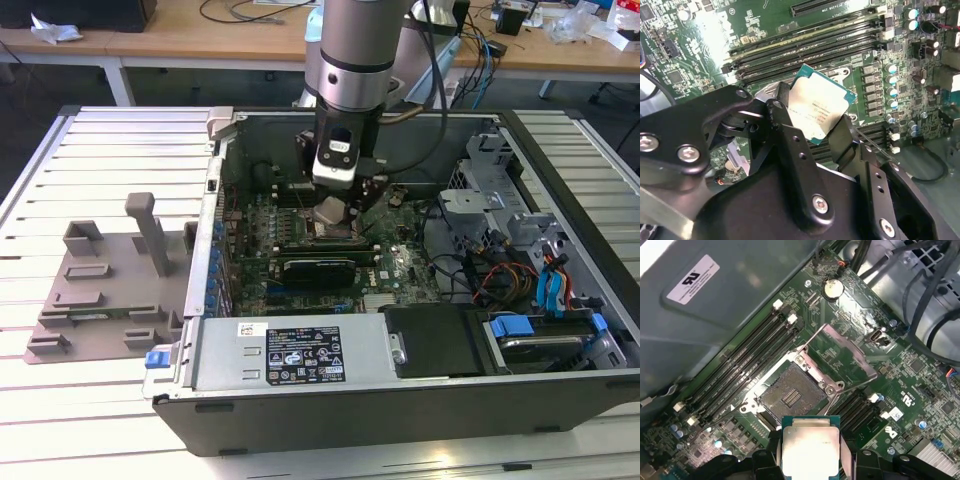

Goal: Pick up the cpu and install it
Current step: 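Place the cpu into insertion slot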

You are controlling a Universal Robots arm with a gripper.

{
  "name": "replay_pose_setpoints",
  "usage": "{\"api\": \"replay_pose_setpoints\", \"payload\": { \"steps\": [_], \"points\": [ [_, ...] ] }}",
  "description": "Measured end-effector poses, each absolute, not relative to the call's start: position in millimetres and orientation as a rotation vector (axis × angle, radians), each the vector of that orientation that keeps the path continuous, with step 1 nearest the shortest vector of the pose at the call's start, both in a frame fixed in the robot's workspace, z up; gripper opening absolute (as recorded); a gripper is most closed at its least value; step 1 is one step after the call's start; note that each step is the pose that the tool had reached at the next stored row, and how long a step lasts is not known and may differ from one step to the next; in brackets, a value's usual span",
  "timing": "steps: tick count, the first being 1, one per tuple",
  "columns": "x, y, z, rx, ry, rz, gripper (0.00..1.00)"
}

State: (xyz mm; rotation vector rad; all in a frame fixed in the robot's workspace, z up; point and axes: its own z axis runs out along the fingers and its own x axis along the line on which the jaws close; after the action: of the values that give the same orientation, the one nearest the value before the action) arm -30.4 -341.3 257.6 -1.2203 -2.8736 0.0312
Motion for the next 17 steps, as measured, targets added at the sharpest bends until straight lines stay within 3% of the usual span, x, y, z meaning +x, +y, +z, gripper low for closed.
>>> {"api": "replay_pose_setpoints", "payload": {
  "steps": [17],
  "points": [
    [-30.4,-341.3,257.6,-1.520,-2.728,0.036,0.55]
  ]
}}
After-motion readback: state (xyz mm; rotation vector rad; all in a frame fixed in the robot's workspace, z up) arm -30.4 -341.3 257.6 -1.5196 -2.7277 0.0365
